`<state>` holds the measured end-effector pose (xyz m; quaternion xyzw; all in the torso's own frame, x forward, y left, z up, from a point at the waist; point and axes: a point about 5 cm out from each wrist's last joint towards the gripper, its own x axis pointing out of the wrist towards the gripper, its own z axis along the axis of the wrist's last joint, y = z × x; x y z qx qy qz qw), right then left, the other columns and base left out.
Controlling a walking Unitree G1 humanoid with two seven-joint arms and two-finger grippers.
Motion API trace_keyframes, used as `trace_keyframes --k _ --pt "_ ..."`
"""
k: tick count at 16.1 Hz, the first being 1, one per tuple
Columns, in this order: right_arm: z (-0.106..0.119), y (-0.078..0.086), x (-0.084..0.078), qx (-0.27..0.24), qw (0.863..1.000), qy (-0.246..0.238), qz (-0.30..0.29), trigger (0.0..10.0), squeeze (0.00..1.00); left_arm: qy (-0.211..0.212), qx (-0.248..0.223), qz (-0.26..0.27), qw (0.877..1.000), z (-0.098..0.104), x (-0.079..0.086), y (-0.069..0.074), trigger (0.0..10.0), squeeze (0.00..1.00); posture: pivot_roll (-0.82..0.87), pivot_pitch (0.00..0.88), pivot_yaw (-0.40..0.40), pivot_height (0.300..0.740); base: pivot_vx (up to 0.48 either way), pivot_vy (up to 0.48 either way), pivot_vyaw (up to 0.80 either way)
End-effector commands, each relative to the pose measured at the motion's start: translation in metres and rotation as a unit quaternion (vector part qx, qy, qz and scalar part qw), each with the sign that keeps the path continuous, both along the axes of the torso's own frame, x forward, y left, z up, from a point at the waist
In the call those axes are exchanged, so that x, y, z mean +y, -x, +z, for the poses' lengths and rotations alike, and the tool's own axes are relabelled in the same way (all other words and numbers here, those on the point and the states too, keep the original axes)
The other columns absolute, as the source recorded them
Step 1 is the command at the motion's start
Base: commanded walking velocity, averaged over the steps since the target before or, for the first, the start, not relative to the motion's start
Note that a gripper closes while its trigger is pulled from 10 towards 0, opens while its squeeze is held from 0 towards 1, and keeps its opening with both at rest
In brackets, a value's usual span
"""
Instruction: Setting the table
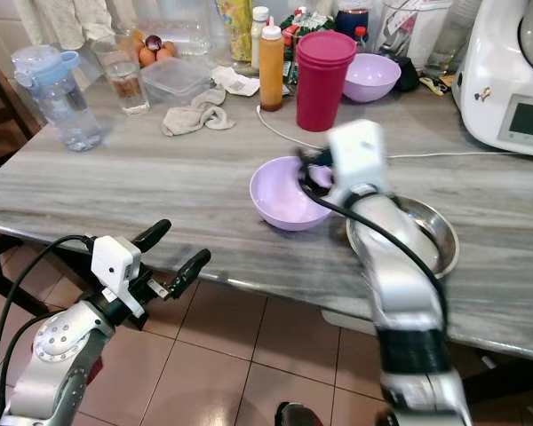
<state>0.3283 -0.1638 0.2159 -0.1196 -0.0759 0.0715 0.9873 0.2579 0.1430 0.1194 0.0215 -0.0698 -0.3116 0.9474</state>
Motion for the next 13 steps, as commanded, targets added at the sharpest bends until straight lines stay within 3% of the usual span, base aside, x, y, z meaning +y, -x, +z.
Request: trace_keyframes --k 1,3,6,10,13 --pt "0.0 0.009 -0.012 -0.015 0.999 0.023 -0.033 10.0 1.0 -0.006 0.004 0.011 1.0 -0.004 0.003 -0.001 10.0 0.0 -0.17 0.119 0.063 0.74 0.0 0.0 0.0" --pt "-0.007 0.016 -0.022 -0.009 0.997 0.051 -0.059 10.0 1.0 -0.005 0.006 0.011 1.0 -0.005 0.002 -0.004 10.0 0.0 -0.19 0.119 0.073 0.74 0.0 0.0 0.0" --pt "-0.014 0.024 -0.039 0.01 0.991 0.05 -0.121 10.0 1.0 -0.003 0.004 0.001 1.0 -0.004 -0.002 -0.01 10.0 0.0 -0.21 0.122 0.083 0.74 0.0 0.0 0.0" --pt "-0.036 0.03 -0.056 0.081 0.981 0.002 -0.173 10.0 0.83 -0.001 0.005 -0.012 1.0 -0.004 -0.002 -0.012 10.0 0.0 -0.22 0.128 0.085 0.74 0.0 0.0 0.0" --pt "-0.046 0.029 -0.058 0.123 0.977 -0.025 -0.173 10.0 0.75 -0.001 0.005 -0.008 1.0 -0.005 -0.001 -0.011 10.0 0.0 -0.21 0.126 0.078 0.74 0.0 0.0 0.0"
